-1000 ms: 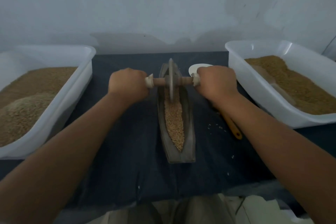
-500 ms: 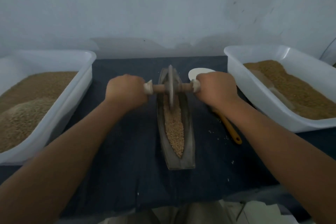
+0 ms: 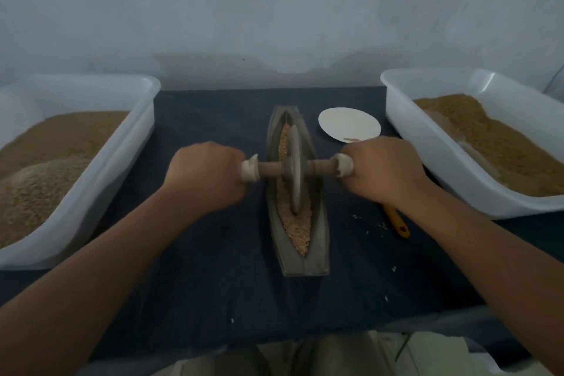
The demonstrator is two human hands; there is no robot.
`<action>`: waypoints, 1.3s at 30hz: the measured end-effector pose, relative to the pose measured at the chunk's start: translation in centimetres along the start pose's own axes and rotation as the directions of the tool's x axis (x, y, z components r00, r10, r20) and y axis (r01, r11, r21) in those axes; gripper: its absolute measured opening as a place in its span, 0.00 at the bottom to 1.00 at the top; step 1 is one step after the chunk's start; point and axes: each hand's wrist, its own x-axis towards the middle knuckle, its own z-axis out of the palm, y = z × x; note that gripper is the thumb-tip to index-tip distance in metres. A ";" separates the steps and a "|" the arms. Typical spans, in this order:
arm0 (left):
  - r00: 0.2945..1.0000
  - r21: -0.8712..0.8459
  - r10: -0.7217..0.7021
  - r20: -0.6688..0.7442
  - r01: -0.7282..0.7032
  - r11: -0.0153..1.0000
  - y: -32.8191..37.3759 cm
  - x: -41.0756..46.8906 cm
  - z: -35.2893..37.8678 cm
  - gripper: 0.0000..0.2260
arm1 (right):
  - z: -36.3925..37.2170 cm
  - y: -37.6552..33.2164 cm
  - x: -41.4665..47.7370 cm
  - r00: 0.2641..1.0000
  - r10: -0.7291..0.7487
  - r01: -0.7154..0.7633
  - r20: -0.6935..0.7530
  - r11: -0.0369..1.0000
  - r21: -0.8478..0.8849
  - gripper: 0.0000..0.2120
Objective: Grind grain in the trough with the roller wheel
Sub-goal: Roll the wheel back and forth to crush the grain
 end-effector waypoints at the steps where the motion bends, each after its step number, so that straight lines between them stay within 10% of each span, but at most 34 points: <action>1: 1.000 0.004 -0.023 0.007 0.023 1.000 0.1 1.6 0.0 0.10 | 0.3 -0.1 1.5 0.999 0.040 -0.040 0.003 0.999 0.008 0.13; 10: 0.998 -0.010 -0.005 0.063 0.006 1.000 0.1 3.6 -0.8 0.10 | 0.0 -0.1 3.0 0.992 0.097 -0.099 0.074 0.995 0.021 0.14; 15: 0.979 -0.013 0.097 -0.180 -0.101 0.995 -0.3 -4.8 -0.3 0.16 | -1.9 -0.3 -3.0 0.997 -0.073 0.073 -0.014 0.997 -0.031 0.16; 24: 0.998 0.012 -0.063 0.028 0.063 0.998 -0.1 7.8 -1.3 0.16 | 1.4 -0.1 5.9 0.983 0.184 -0.184 0.008 0.981 0.054 0.14; 33: 0.988 0.021 0.122 -0.094 -0.121 0.992 -0.2 -3.5 -1.1 0.14 | -1.2 0.1 -3.2 0.999 -0.034 0.034 0.029 0.999 -0.001 0.14; 39: 0.999 -0.007 -0.016 0.028 0.017 1.000 -0.2 1.9 0.1 0.12 | -0.1 -0.1 1.7 0.999 0.034 -0.034 0.008 0.999 0.022 0.14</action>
